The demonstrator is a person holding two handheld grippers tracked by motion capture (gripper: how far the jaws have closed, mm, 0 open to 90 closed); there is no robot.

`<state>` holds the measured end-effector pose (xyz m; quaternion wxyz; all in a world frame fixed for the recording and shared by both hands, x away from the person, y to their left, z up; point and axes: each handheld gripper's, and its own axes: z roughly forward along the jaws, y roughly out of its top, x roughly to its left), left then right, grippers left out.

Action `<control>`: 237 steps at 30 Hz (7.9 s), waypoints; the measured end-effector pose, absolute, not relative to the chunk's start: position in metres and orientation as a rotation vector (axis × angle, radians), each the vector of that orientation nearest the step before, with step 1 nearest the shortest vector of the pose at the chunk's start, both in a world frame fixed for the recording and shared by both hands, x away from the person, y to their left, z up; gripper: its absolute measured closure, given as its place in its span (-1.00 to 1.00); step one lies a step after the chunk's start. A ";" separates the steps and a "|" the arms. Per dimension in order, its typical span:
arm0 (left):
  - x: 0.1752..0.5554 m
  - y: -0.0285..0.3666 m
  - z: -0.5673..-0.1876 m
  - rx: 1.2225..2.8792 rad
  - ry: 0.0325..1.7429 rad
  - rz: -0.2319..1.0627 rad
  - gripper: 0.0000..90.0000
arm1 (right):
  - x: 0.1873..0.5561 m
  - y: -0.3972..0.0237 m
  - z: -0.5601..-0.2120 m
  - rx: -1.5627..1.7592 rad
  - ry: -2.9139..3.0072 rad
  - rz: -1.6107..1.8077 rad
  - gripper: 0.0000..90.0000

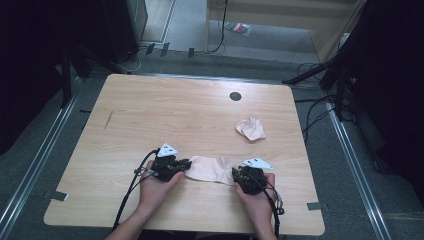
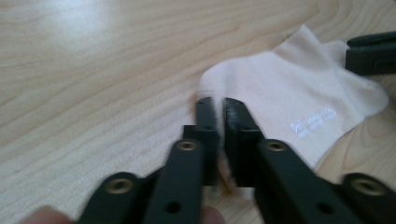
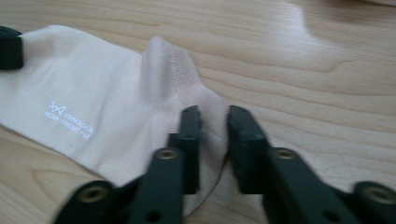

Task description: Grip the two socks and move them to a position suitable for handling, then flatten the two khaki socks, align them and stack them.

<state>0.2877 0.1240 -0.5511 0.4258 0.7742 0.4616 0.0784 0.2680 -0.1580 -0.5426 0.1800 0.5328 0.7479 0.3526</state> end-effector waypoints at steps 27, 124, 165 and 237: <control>0.226 0.226 -0.544 1.837 1.111 0.207 0.32 | 0.247 -0.111 -0.530 1.317 2.298 1.286 0.29; 0.262 0.261 -0.552 1.615 1.275 0.412 -0.25 | 0.330 0.008 -0.518 1.174 2.297 1.128 0.60; 0.279 0.245 -0.536 1.641 1.248 0.304 -0.02 | 0.330 0.002 -0.517 1.212 2.262 1.188 1.00; 0.308 0.237 -0.532 1.760 1.277 0.157 1.00 | 0.331 -0.081 -0.522 1.339 2.156 1.174 0.93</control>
